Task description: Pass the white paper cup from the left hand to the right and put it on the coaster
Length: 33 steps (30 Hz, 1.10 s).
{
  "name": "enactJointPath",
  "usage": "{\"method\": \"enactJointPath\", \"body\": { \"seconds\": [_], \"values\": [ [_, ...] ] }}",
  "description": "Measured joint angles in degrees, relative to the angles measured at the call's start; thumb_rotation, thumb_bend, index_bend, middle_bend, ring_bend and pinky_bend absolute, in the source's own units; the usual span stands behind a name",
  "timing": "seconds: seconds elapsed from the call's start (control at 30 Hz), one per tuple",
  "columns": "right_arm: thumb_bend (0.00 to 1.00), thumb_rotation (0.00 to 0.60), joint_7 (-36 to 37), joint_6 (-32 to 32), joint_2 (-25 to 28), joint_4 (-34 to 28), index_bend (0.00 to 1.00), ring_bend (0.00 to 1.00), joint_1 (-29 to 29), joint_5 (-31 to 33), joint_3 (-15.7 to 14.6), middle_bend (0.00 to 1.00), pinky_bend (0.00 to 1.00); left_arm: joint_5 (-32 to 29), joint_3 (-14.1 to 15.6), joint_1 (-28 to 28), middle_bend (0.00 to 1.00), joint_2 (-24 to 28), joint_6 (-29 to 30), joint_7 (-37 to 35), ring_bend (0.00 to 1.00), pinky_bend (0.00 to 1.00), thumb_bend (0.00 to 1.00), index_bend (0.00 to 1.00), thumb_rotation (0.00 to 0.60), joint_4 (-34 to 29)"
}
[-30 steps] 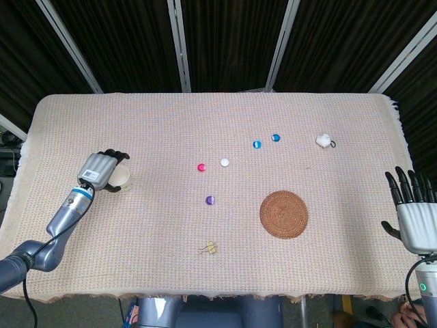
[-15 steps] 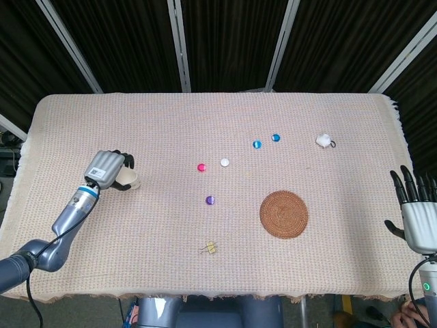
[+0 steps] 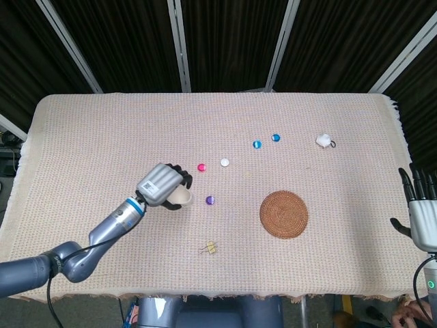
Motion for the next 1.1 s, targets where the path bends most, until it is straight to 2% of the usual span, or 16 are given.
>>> {"method": "enactJointPath", "body": {
  "seconds": [0.23,0.3,0.37,0.4,0.47,0.5,0.6,0.73,0.93,1.1],
  "values": [
    [0.00,0.600,0.42,-0.14,0.14,0.78,0.00,0.00,-0.18,1.10,0.33,0.00,0.00,-3.76,2.30,-3.64,0.47,-6.35,-2.74,7.06,0.39,0.48,0.03,0.48,0.600,2.25],
    [0.00,0.600,0.61,-0.20,0.17,0.94,0.00,0.00,-0.20,1.31,0.40,0.00,0.00,-4.48,3.14,-4.17,0.44,-7.94,-2.88,8.10,0.36,0.46,0.02,0.46,0.600,3.58],
    [0.00,0.600,0.66,-0.30,0.17,1.05,0.00,0.00,-0.17,1.41,0.43,0.00,0.00,-4.71,3.81,-4.49,0.31,-8.84,-2.64,8.82,0.27,0.40,0.00,0.35,0.600,4.52],
    [0.00,0.600,0.68,-0.33,0.16,1.08,0.00,0.00,-0.15,1.42,0.43,0.00,0.00,-4.63,3.97,-4.57,0.18,-9.07,-2.38,9.22,0.17,0.33,0.00,0.23,0.600,4.79],
    [0.00,0.600,0.68,-0.42,0.12,1.13,0.00,0.00,-0.10,1.38,0.39,0.00,0.00,-4.47,4.41,-4.68,0.03,-9.43,-1.69,10.32,0.03,0.19,0.00,0.05,0.600,5.23],
    [0.00,0.600,0.68,-0.44,0.09,1.15,0.00,0.00,-0.08,1.36,0.36,0.00,0.00,-4.43,4.61,-4.70,0.00,-9.43,-1.48,10.92,0.00,0.12,0.00,0.01,0.600,5.26],
    [0.00,0.600,0.73,-0.46,0.07,1.13,0.00,0.00,-0.07,1.35,0.34,0.00,0.00,-4.45,5.09,-4.61,0.00,-8.95,-0.40,12.94,0.00,0.04,0.00,0.00,0.600,4.61],
    [0.00,0.600,0.84,-0.31,0.13,0.95,0.00,0.00,-0.13,1.20,0.28,0.00,0.00,-3.39,4.94,-3.56,0.00,-6.90,3.08,12.61,0.00,0.02,0.00,0.00,0.600,1.17],
    [0.00,0.600,0.83,-0.55,0.13,0.35,0.00,0.00,-0.04,0.49,-0.17,0.00,0.00,0.24,4.00,0.09,0.00,-0.70,10.32,6.08,0.00,0.00,0.00,0.00,0.600,-4.50],
    [0.00,0.600,1.54,-2.45,0.08,-0.84,0.00,0.00,0.83,-0.47,-0.77,0.00,0.00,0.73,3.48,5.68,0.00,6.19,17.41,2.09,0.00,0.00,0.00,0.00,0.600,-7.03]
  ]
}}
